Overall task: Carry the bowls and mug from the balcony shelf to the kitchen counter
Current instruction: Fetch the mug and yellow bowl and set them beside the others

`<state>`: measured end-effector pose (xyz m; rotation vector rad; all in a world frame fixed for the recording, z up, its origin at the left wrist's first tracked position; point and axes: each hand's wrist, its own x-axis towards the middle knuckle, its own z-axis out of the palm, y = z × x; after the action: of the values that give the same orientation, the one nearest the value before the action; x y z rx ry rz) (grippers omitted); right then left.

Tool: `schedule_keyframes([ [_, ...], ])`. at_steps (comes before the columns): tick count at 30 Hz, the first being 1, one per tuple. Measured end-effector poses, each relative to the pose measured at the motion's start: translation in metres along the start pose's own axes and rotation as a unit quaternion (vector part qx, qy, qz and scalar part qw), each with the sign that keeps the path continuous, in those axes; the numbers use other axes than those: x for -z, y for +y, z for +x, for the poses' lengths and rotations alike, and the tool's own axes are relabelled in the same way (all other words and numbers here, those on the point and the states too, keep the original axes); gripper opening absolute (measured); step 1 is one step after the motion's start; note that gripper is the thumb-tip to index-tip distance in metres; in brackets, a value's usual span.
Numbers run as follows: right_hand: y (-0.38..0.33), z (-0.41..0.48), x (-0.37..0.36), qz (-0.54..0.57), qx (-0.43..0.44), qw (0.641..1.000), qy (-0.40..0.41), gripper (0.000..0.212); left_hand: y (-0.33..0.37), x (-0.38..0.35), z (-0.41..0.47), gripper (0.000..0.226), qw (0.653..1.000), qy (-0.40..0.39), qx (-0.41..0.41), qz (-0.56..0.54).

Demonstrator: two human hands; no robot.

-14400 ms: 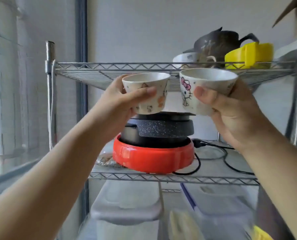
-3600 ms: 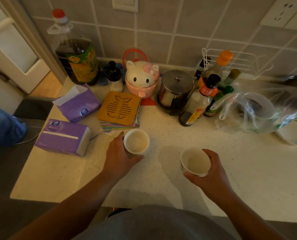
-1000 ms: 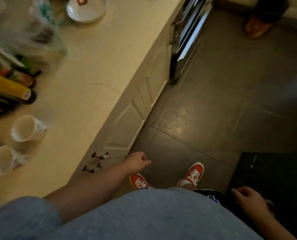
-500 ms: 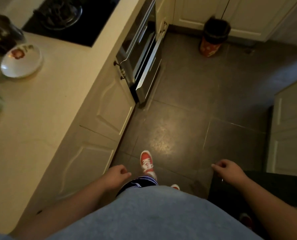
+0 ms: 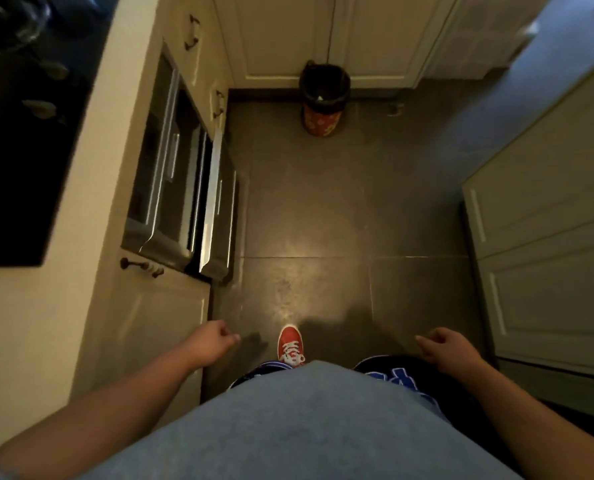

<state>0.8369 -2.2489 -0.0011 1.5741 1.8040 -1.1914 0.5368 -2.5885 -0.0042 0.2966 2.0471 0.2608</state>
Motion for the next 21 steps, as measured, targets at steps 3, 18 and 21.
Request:
schedule_keyframes([
  [3, 0.007, 0.002, 0.014, 0.033, -0.031, 0.999, 0.022, 0.021, 0.068, 0.038, 0.032, 0.016, 0.999, 0.012, -0.042, 0.006],
  [18, -0.036, 0.143, 0.159, 0.043, -0.098, 0.994, -0.001, 0.025, 0.328, 0.095, 0.146, 0.019, 0.993, -0.061, -0.084, 0.062],
  [21, -0.081, 0.181, 0.206, 0.033, -0.059, 0.998, 0.006, 0.023, 0.337, 0.119, 0.161, 0.014, 0.995, -0.052, -0.057, 0.057],
])
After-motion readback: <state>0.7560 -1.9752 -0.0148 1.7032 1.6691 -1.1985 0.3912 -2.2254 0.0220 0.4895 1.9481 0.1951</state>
